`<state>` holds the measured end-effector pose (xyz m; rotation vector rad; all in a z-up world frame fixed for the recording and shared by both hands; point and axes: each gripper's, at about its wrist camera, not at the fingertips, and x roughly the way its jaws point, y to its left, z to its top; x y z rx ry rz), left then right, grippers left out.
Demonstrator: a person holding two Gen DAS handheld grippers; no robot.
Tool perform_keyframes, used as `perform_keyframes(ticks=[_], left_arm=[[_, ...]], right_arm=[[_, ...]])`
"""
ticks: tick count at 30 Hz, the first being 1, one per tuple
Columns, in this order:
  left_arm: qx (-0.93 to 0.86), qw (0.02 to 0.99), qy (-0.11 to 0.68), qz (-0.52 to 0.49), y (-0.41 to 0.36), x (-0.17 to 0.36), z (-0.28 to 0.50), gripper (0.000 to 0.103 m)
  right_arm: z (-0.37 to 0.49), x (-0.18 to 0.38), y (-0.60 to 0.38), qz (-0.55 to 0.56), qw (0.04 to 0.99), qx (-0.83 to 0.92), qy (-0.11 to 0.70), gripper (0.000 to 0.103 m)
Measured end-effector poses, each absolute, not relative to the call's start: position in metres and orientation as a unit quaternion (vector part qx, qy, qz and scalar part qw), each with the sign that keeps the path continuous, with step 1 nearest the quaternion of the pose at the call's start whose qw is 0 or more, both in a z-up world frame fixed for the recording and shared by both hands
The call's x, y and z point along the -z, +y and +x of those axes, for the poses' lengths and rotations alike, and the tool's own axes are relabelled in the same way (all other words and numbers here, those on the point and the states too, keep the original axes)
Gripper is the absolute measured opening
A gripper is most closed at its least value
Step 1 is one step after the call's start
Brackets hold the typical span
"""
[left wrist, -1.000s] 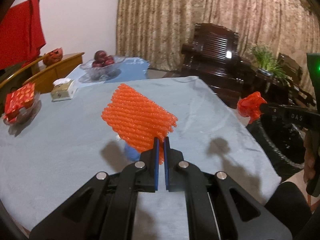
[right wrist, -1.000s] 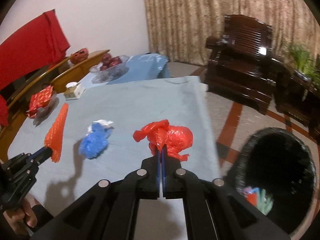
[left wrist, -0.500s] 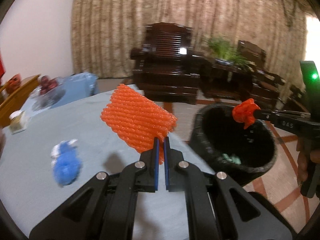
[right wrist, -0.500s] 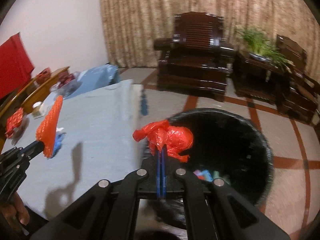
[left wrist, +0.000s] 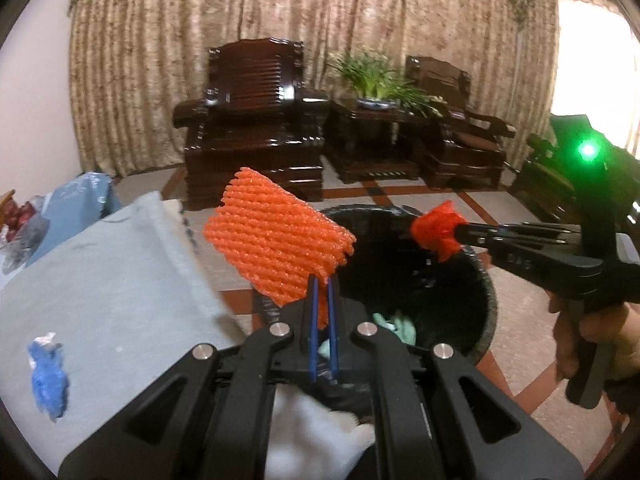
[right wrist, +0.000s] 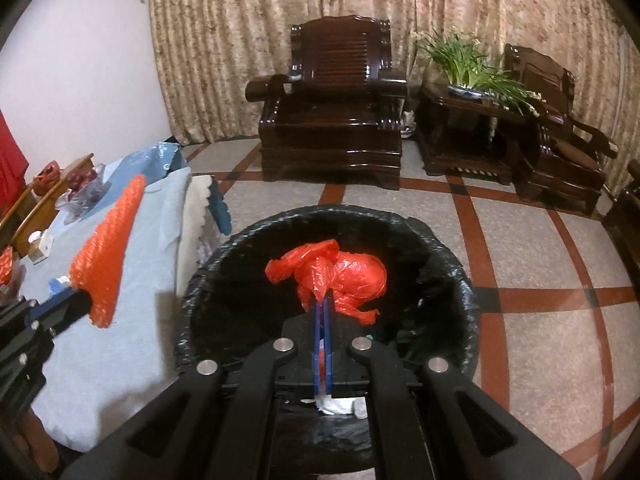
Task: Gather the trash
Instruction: 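Open both tools to drop the net and red bag into the bin, then move both tools back over the blue bag and white tissue on the table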
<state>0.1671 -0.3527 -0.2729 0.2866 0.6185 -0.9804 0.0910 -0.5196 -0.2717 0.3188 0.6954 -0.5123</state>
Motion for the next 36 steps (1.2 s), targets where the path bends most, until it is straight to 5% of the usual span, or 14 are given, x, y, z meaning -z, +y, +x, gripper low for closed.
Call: perform_keyframes(ticks=[6,9,10,13,29,36], left_arm=[[0.481,0.810,0.302,0.149,-0.394,0.290,0.163,0.005],[0.480,0.801,0.316,0.168,-0.411,0.304,0.166,0.019],[0.479,0.798,0.321,0.174,-0.414,0.310,0.167,0.032],[0.468,0.805,0.318,0.177,-0.405,0.314,0.171,0.042],[0.391,0.856,0.309,0.136,-0.301,0.286,0.191,0.064],[0.347,0.883,0.295,0.114,-0.241,0.269,0.201,0.065]], right_arm=[[0.091,0.289,-0.546,0.162,0.892,0.244,0.345,0.003],[0.092,0.305,-0.555,0.174,0.881,0.247,0.364,0.020],[0.090,0.307,-0.556,0.175,0.881,0.249,0.363,0.026],[0.080,0.312,-0.556,0.180,0.879,0.254,0.361,0.026],[0.068,0.273,-0.510,0.165,0.897,0.234,0.337,0.034],[0.089,0.256,-0.474,0.154,0.908,0.205,0.330,0.036]])
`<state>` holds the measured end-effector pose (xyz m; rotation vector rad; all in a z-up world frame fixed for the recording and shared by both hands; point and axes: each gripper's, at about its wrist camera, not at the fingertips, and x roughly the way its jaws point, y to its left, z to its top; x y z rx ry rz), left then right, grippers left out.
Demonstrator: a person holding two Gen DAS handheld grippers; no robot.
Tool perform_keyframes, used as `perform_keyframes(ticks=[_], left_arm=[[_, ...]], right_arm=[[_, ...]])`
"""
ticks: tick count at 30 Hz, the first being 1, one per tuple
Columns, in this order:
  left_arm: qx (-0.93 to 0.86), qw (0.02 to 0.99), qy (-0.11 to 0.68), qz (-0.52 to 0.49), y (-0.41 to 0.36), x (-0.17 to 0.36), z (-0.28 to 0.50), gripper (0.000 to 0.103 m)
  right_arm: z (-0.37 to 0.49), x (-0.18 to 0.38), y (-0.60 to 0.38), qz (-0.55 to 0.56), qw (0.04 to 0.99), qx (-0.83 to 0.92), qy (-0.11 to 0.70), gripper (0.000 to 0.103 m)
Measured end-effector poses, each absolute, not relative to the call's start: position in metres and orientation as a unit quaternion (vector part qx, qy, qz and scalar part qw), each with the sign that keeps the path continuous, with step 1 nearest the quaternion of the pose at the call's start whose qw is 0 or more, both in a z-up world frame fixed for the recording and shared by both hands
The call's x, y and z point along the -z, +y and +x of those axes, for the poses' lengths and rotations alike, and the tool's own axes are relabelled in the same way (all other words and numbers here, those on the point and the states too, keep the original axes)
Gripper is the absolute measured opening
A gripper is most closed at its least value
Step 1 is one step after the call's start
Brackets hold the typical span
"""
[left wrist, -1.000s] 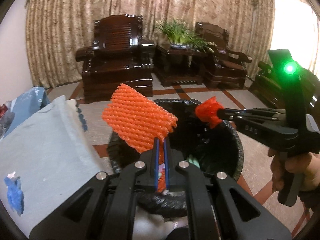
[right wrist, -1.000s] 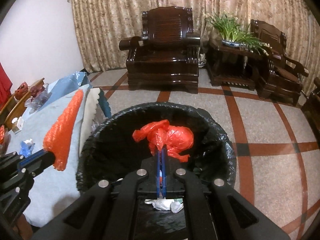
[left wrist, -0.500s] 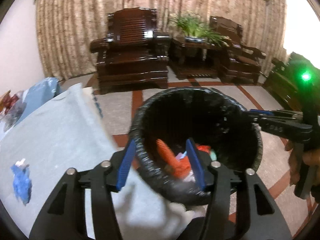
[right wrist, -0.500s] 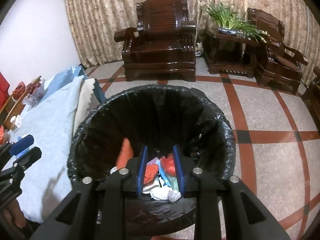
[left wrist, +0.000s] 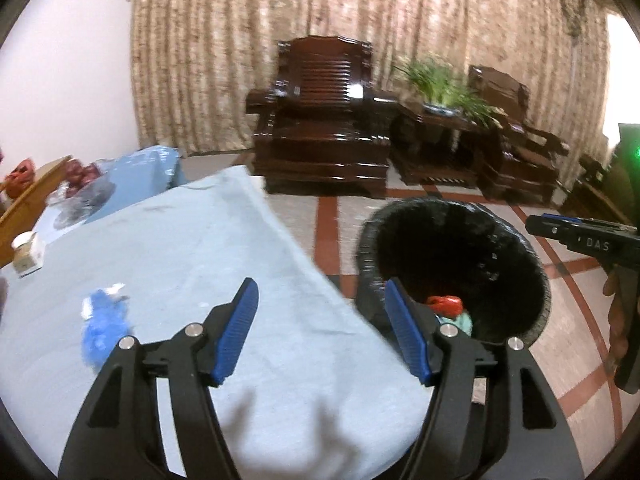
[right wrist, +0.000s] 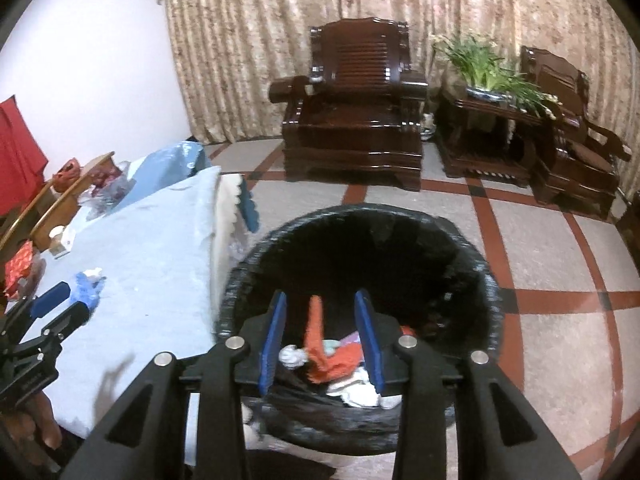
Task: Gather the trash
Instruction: 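Move both tools back over the blue bag and white tissue on the table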
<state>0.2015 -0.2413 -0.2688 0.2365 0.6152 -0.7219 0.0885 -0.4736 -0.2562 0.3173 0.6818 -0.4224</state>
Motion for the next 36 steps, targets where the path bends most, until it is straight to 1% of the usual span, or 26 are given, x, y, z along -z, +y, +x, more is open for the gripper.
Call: perform_keyframes(ticks=[2,8,12,17,20,22,31,36], left_arm=[[0.325,0.893,0.293,0.108,-0.217,0.265,0.205,0.068],[0.253,0.919,0.285,0.097,-0.141,0.260,0.218,0.070],[0.203,0.932,0.292,0.071,-0.090,0.261,0.234,0.070],[0.162,0.940,0.297,0.053,-0.049,0.262,0.246,0.070],[0.149,0.942,0.297,0.044,-0.035,0.263,0.248,0.073],[0.141,0.944,0.296,0.041,-0.029,0.266,0.251,0.075],[0.131,0.942,0.307,0.033,-0.021,0.288,0.280,0.076],[0.134,0.938,0.319,0.029,-0.022,0.306,0.297,0.076]], right_arm=[[0.096,0.255,-0.460,0.149,0.912,0.193,0.331,0.036],[0.132,0.257,-0.407,0.137,0.920,0.149,0.336,0.037],[0.156,0.256,-0.369,0.122,0.926,0.119,0.337,0.042],[0.183,0.255,-0.333,0.104,0.930,0.094,0.339,0.042],[0.199,0.258,-0.317,0.098,0.931,0.084,0.341,0.047],[0.206,0.261,-0.309,0.095,0.931,0.082,0.342,0.051],[0.246,0.285,-0.287,0.091,0.928,0.064,0.357,0.052],[0.270,0.308,-0.283,0.093,0.921,0.063,0.373,0.052]])
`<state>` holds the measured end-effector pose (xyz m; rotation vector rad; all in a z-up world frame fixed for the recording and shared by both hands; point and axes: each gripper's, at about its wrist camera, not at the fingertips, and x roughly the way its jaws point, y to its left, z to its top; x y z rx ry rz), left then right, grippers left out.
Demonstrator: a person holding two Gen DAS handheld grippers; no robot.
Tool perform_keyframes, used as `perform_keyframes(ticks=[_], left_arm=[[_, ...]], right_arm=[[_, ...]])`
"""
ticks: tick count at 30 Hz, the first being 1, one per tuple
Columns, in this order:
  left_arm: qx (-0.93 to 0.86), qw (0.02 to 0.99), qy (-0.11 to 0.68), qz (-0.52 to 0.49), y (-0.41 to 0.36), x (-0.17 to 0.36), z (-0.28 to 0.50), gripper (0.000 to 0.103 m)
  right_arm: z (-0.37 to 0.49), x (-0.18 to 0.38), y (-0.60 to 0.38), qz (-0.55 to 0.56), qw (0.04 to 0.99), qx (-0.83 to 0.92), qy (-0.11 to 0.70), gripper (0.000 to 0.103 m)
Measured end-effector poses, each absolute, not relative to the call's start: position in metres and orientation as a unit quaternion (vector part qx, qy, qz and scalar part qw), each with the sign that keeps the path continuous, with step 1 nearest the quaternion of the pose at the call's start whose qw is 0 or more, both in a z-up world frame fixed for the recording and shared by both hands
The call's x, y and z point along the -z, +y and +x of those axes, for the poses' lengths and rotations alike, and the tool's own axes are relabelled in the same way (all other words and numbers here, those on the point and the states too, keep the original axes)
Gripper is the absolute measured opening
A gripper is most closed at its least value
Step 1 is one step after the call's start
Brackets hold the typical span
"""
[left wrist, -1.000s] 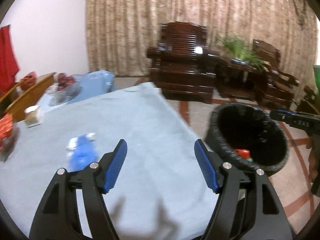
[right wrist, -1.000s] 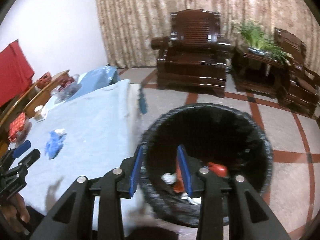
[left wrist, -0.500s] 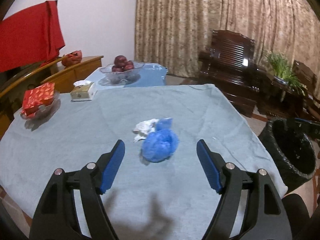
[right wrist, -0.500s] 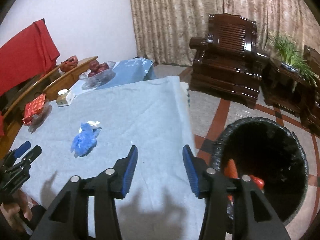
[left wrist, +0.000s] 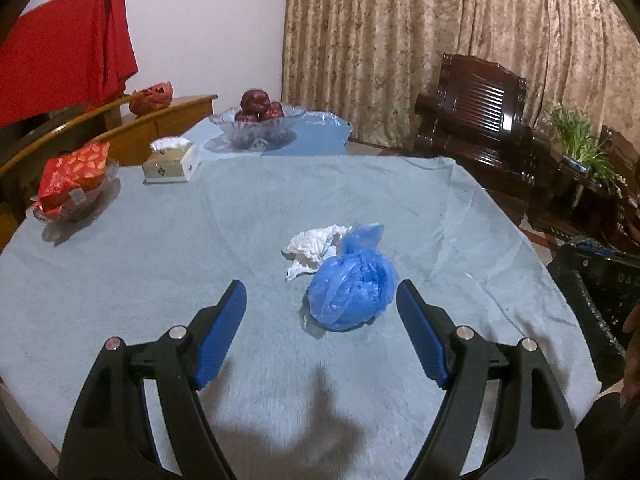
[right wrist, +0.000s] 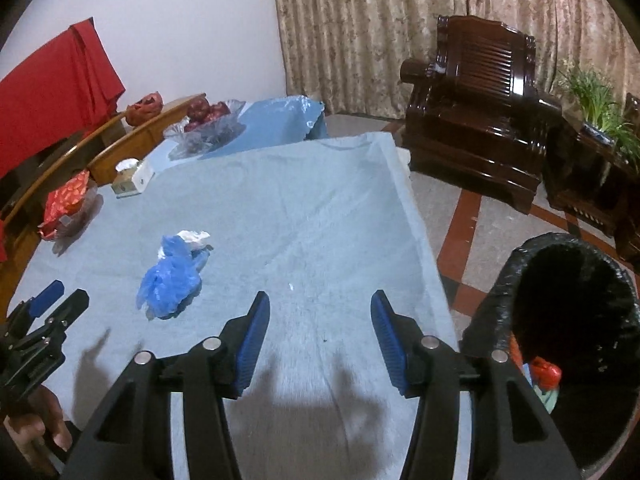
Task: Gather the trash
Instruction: 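Move both tools back over the blue bag and white tissue on the table, then grasp the blue plastic bag with the left tool and lift it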
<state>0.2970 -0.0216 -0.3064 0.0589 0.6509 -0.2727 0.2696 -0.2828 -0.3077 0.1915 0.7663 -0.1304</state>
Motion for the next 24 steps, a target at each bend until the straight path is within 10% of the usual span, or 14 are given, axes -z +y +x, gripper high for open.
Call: perform_keyframes(ticks=[14,20,24], left_arm=[[0.149,0.922,0.356,0.021,-0.040,0.357,0.350,0.073],[0.176,0.908,0.380,0.007,-0.040,0.374,0.366,0.007],[0.175,0.911,0.372,0.013,-0.039,0.370,0.365,0.000]], right_arm=[[0.308,0.350,-0.279,0.100,0.907,0.056,0.405,0.052],[0.318,0.359,-0.277,0.098,0.903,0.053,0.414,0.052],[0.320,0.359,-0.273,0.094,0.903,0.049,0.416,0.052]])
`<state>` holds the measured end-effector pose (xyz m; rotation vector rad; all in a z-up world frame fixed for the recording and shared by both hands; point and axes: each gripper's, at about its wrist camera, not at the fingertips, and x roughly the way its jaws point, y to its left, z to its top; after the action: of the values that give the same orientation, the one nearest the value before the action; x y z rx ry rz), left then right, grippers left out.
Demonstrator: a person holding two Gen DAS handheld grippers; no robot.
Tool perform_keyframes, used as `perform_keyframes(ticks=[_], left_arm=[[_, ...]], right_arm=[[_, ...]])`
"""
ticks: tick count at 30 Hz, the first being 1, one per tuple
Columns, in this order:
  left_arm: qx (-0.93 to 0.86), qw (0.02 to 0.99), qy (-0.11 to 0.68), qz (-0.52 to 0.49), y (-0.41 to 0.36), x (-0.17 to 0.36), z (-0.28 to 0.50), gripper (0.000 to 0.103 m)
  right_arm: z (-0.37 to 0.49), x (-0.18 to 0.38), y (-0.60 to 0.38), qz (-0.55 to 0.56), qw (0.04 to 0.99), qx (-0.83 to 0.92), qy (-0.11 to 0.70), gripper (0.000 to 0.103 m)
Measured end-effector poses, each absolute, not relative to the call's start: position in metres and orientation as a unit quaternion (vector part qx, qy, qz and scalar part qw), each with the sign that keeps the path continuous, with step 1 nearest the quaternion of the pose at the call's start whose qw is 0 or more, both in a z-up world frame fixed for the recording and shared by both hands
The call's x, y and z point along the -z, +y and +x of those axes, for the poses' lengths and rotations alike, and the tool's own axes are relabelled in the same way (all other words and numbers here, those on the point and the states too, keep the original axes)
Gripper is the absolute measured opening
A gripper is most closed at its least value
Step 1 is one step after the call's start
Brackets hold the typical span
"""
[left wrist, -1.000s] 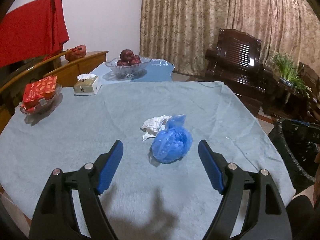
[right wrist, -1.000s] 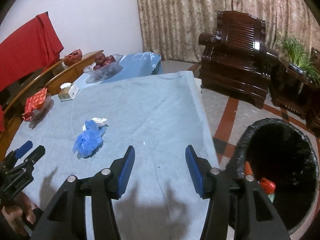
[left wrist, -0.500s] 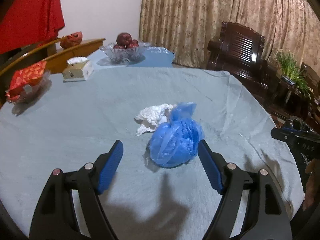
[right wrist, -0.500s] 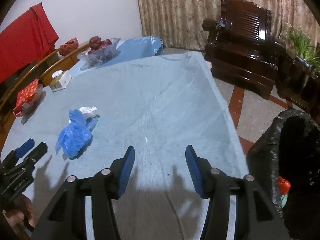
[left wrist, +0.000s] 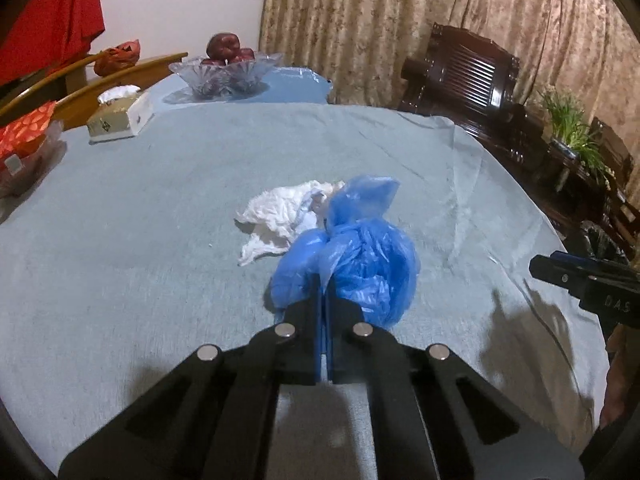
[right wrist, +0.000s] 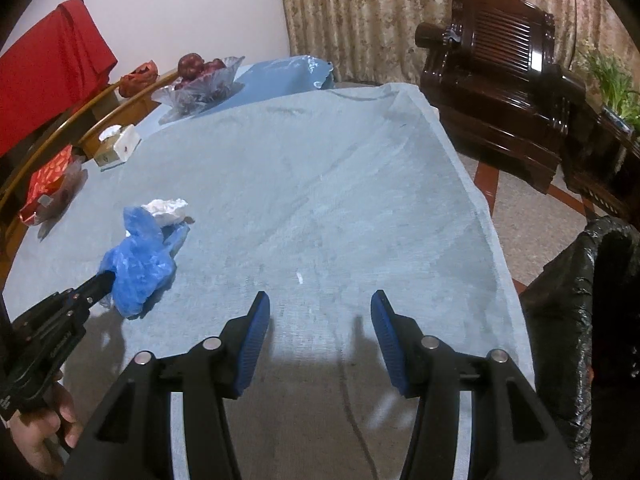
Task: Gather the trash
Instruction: 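Grasp the blue plastic bag with the left tool and lift it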
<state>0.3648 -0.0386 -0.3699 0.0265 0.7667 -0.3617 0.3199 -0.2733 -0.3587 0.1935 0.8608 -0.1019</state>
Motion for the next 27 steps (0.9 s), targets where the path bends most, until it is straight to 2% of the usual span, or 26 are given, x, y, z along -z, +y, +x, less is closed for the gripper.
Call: perform_keyframes(ticks=[19,27], left_arm=[[0.134,0.941,0.311,-0.011,0.030,0.300,0.349,0.000],[0.116,0.945,0.306,-0.008,0.054,0.294,0.353,0.000]], right_arm=[[0.334,0.324,-0.214,0.072,0.917,0.004,0.393,0.052],[0.353,0.325,-0.190,0.057,0.917,-0.014,0.394,0.052]])
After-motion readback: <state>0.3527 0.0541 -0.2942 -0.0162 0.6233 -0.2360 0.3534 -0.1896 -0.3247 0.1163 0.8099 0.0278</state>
